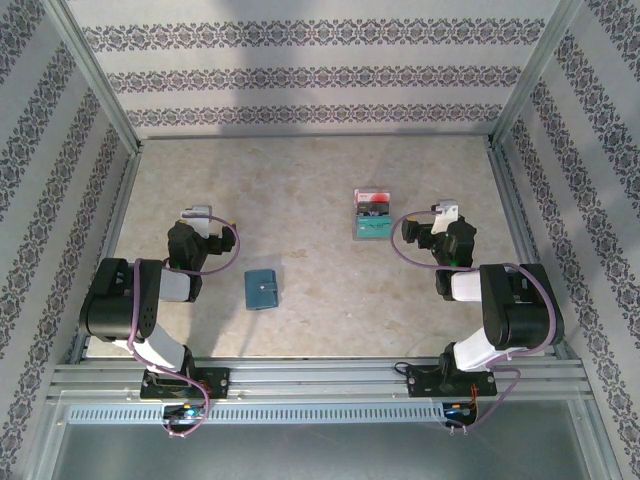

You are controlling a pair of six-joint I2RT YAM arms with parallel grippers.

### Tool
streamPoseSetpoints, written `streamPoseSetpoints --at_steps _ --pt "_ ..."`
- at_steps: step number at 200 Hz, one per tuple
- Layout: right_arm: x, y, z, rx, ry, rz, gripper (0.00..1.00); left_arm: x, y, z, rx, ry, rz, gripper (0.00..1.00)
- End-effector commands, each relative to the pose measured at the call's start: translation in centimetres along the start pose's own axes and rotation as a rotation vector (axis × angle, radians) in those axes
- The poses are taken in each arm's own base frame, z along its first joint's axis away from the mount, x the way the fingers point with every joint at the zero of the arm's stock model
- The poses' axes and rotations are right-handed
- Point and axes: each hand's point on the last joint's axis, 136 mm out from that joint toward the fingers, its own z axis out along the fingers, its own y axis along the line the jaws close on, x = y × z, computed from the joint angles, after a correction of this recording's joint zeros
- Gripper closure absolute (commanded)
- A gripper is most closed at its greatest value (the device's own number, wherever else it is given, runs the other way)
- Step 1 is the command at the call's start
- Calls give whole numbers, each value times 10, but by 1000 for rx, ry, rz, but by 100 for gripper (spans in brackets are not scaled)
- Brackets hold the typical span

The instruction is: Take the credit cards out of the card holder

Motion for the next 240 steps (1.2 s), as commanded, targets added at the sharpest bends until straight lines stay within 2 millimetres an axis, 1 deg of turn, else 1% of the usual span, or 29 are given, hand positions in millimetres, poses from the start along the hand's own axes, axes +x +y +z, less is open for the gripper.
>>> streamPoseSetpoints --at_steps 1,36,52,84,108,134,147,168,181,197,221,240 --pt "-9 -3 0 12 -27 11 2 -3 6 1 -20 -1 -22 1" --pt "-12 -2 0 10 -17 8 2 -4 5 0 -16 -4 -23 1" --pt "-15 -2 -1 13 -17 9 2 -7 7 -2 -29 -11 -29 1" --pt "-24 -7 -6 43 -15 20 2 -22 14 -12 -70 -14 -39 1" --pt "-34 -11 -11 80 10 28 2 -38 20 -24 -106 -25 -52 1" --pt "-46 -9 -21 108 18 39 2 -54 29 -39 -162 3 -141 1" --pt "-52 -7 -26 121 24 57 2 -57 30 -47 -179 32 -228 1" --pt "-60 0 -33 135 31 76 2 -53 24 -59 -200 80 -374 1" --pt "-63 4 -36 149 44 90 2 -51 14 -67 -198 100 -415 0" --pt "-66 10 -39 161 66 116 2 -44 -5 -77 -171 142 -426 0" --pt "-64 22 -43 156 120 155 2 -26 -31 -96 -145 228 -397 0" --pt "-59 37 -45 143 167 140 2 -4 -51 -109 -110 319 -383 0"
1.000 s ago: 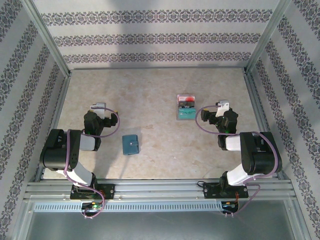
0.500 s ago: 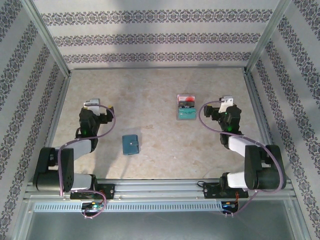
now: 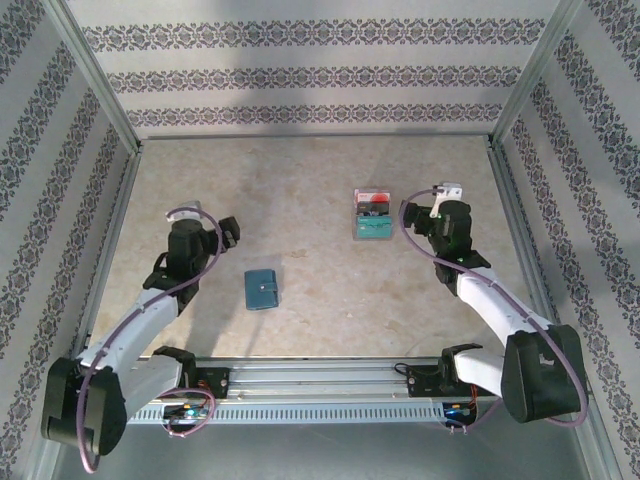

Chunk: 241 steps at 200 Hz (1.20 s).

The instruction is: Take the credit cards out of the card holder

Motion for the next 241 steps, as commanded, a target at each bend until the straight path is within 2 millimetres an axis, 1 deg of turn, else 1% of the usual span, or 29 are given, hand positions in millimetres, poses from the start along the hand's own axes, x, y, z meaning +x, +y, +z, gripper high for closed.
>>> streamPoseSetpoints --at_steps 1,12,24,48,54,79,99,115,133,156,180,206,228,241 --pt "9 5 -7 46 78 23 2 48 7 -17 -70 172 -21 0" --pt "13 12 -9 53 95 -1 2 65 3 -24 -65 232 -11 0" --pt "17 19 -12 71 114 -17 2 79 -1 -32 -62 279 4 0" --pt "24 34 -20 54 148 -15 2 94 -3 -50 -57 336 -7 0" --pt "27 38 -22 50 155 -13 2 98 -3 -53 -48 350 -14 2" --pt "41 57 -27 21 206 -2 2 121 -6 -60 -1 421 -77 17" --pt "54 72 -31 3 251 -2 2 136 -19 -60 70 472 -101 31" --pt "62 79 -33 0 286 13 2 144 -26 -59 92 507 -89 37" --pt "70 87 -34 -14 324 36 2 153 -28 -58 92 538 -70 42" --pt "77 99 -34 -51 360 75 2 166 -29 -54 102 572 -78 45" --pt "80 111 -33 -93 392 121 2 176 -29 -49 107 590 -82 48" --pt "81 123 -33 -138 416 153 2 185 -26 -44 95 615 -61 49" --pt "80 131 -33 -162 424 159 2 193 -31 -40 125 630 -61 49" --pt "80 132 -34 -167 427 162 2 194 -36 -38 147 634 -66 49"
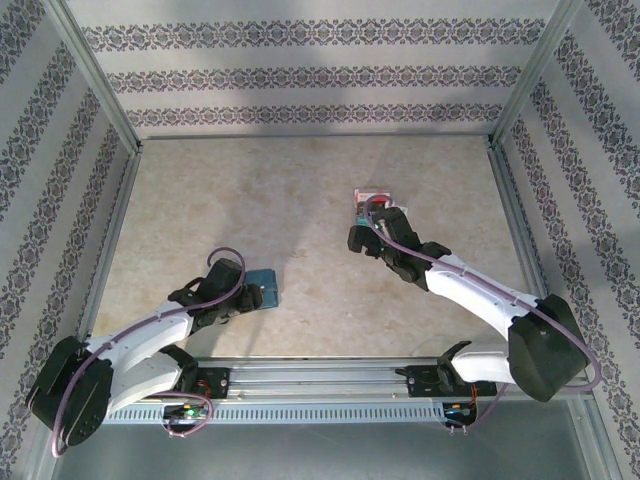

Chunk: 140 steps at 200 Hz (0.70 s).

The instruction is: Take the credit cards out of the card holder

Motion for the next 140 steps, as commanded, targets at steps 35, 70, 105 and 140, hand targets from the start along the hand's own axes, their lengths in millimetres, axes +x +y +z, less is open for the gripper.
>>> streamPoseSetpoints --at_steps 35,70,105,140 --pt "-3 21 1 -60 27 35 2 -6 -27 10 120 -10 25 51" --pt "10 26 14 -52 90 19 2 -8 -29 14 124 -18 31 58" --pt "23 39 28 -40 144 -29 2 -15 -37 14 161 -47 33 78" --pt "37 62 37 -97 210 -45 4 -17 -43 11 196 -65 35 90"
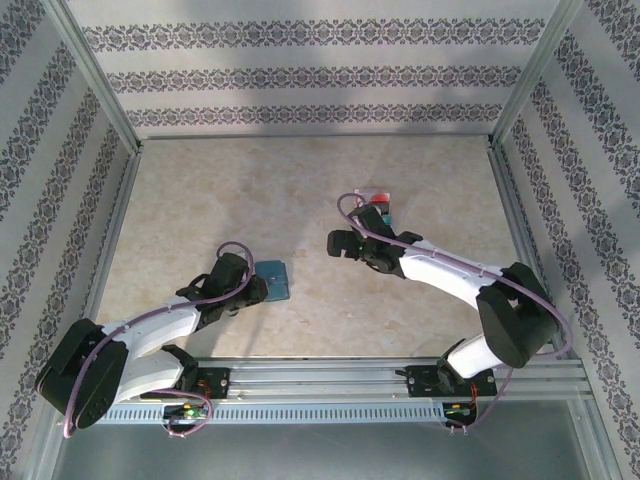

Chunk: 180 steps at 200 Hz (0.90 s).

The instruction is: Take the credit cards out of the card holder

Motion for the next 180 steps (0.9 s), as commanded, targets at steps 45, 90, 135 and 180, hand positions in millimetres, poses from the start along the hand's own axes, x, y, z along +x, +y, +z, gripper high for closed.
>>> streamPoseSetpoints --at_steps 45,90,135,180 --pt "20 59 13 -238 124 45 5 -5 -32 -9 179 -43 21 100" --pt "31 90 8 -446 169 94 5 -15 -63 -27 331 -80 17 100" --pt "37 110 1 -555 186 84 3 -32 -95 -55 464 -139 50 100" --pt "31 133 -12 -633 168 48 4 -37 -111 -61 524 -134 59 100"
